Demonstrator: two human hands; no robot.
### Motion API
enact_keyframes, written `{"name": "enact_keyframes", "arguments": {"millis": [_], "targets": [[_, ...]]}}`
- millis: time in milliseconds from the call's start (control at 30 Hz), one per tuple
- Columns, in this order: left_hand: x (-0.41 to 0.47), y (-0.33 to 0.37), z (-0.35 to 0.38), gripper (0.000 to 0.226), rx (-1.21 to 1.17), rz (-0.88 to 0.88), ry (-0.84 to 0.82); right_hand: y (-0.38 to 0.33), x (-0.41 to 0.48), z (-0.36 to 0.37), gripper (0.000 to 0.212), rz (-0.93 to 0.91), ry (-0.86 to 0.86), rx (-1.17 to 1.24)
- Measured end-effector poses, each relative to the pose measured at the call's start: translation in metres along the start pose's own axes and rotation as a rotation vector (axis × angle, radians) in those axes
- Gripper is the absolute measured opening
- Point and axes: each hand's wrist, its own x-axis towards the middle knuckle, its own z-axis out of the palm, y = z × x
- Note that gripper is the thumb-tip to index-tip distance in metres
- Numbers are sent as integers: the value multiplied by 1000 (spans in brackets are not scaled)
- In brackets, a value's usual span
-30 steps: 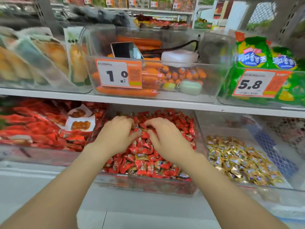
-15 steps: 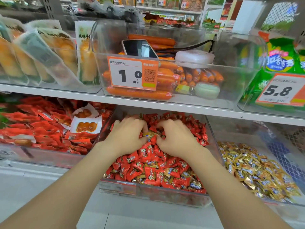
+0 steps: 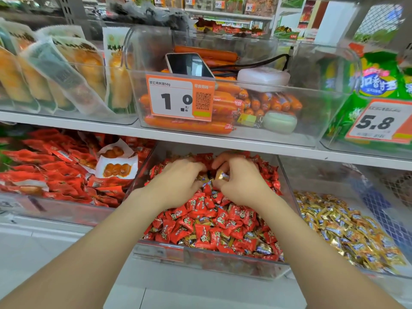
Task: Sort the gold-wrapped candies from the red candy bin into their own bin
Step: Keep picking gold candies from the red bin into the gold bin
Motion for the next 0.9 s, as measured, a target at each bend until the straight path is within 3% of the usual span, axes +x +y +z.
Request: {"name": "enact_keyframes", "arguments": {"millis": [133,300,433,500,667,767,900], "targets": [[11,3,0,43,248,18,-156,10,-13,-19,28,15,58,158],[19,9,3,26,261,45,-107,18,-22,-26,19,-22,94,165],[19,9,6,32,175,80,-103,10,-26,-28,36,-53,126,104],[17,11,6,24,173,78,-109,6,-25,-26,43,-61,81,60],[10,8,-7,21,-24,-19,45,-2,-16,-14,39,-176,-74,-78],[0,2,-16,21,-268,6,142,-6,-14,-9,51,-141,-194,-206],[-15,1,-17,22,-258,42,95,-8,-8,-7,53,-82,-176,-324]]}}
